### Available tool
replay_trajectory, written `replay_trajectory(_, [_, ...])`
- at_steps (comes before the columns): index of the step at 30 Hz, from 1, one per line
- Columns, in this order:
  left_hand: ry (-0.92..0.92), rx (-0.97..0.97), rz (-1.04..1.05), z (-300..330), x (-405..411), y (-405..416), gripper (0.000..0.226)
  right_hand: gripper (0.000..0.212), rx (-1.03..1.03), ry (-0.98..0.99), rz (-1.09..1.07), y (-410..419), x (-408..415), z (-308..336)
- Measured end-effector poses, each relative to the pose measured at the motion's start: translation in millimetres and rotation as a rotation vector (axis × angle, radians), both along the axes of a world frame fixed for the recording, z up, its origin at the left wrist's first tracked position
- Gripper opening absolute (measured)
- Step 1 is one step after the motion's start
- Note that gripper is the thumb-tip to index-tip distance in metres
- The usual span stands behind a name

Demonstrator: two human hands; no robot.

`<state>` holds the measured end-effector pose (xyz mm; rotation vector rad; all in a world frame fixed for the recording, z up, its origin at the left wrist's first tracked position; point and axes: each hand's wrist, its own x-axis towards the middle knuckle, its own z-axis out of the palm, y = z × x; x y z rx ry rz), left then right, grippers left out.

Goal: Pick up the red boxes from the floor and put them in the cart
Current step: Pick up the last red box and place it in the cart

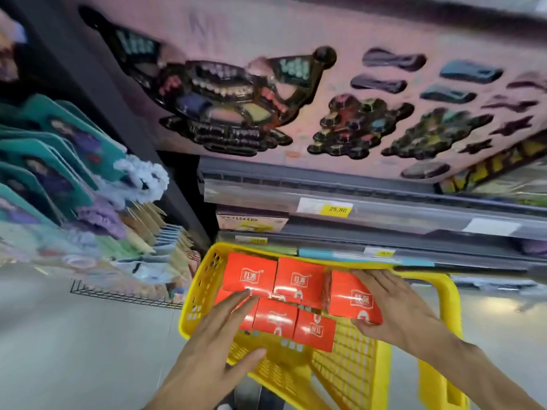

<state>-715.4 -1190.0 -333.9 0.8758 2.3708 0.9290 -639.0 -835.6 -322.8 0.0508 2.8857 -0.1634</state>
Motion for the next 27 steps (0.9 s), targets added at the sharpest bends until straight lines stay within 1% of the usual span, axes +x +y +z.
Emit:
replay_trajectory(4, [0.019, -0.023, 0.005, -17.0, -2.8, 6.7, 0.071, 0.088, 0.019, -0.017, -0.019, 3.9, -6.3, -27.0])
replay_trajectory(9, [-0.012, -0.019, 0.01, -34.0, 1.0, 10.0, 0.07, 0.094, 0.082, -0.07, -0.006, 6.3, -12.2, -59.6])
replay_trajectory(13, [-0.04, -0.023, 0.009, -40.8, 8.3, 11.7, 0.07, 0.093, 0.033, -0.131, 0.002, 3.8, -13.9, -82.5])
replay_trajectory(15, [-0.051, -0.02, 0.008, -43.7, 9.9, 13.3, 0.07, 0.093, 0.025, -0.125, -0.029, 3.1, -14.0, -86.7])
replay_trajectory(20, [-0.055, -0.059, -0.01, -49.5, 7.6, 19.9, 0.069, 0.097, 0.08, -0.085, -0.021, 6.2, -8.1, -95.2])
replay_trajectory(24, [-0.062, -0.075, -0.004, -49.8, 5.2, 23.3, 0.068, 0.096, 0.004, -0.091, -0.065, 4.8, -9.4, -94.2])
replay_trajectory(27, [-0.053, -0.074, 0.002, -50.1, 5.8, 24.6, 0.067, 0.094, -0.055, -0.139, -0.077, 4.1, -12.4, -94.2])
